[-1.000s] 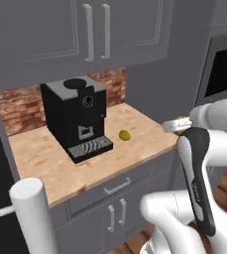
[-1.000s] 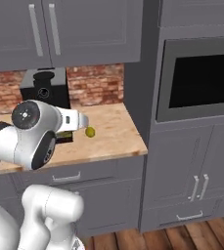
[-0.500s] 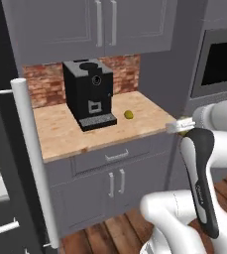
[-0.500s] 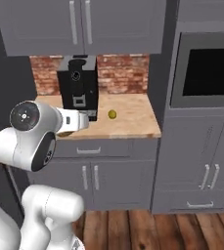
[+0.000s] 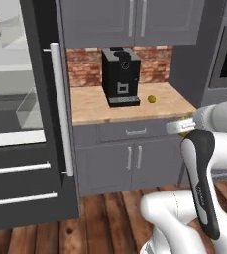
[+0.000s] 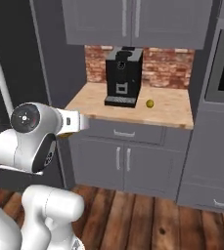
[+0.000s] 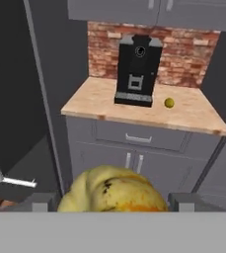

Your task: Place the liquor on the top shelf of the fridge to keep it out of children's reach, and place the squash and lemon on lower shelves for easy access.

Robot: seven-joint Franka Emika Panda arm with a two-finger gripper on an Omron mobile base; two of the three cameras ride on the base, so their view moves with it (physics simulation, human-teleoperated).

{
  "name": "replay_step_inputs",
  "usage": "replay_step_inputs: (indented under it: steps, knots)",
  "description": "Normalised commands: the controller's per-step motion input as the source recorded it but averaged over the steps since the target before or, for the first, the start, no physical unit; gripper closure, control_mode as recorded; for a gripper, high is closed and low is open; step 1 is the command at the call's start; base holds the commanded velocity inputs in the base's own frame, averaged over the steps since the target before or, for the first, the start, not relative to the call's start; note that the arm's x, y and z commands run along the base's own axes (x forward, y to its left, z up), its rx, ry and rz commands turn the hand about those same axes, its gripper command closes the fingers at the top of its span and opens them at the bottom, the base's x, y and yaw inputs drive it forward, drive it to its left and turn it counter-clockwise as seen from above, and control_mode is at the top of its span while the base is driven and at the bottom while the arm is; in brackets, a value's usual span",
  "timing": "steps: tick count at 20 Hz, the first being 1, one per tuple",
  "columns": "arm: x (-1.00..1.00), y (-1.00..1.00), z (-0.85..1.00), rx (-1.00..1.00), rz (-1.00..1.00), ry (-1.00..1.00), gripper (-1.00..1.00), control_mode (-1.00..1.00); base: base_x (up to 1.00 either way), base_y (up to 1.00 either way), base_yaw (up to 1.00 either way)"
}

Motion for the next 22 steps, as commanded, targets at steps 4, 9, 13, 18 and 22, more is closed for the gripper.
replay_step_inputs:
  steps: [4,9,13,18,22]
  knots:
    - [0.00,0.00,0.00,0.00,0.00,0.00,1.00,1.00,-0.58,0.44,0.39]
    - [0.00,0.00,0.00,0.00,0.00,0.00,1.00,1.00,-0.16,0.97,0.32]
    - [0.00,0.00,0.00,0.00,0.00,0.00,1.00,1.00,0.00,1.00,0.24]
    - [0.00,0.00,0.00,0.00,0.00,0.00,1.00,1.00,0.16,1.00,0.17]
    - [0.00,0.00,0.00,0.00,0.00,0.00,1.00,1.00,0.41,0.99,0.07]
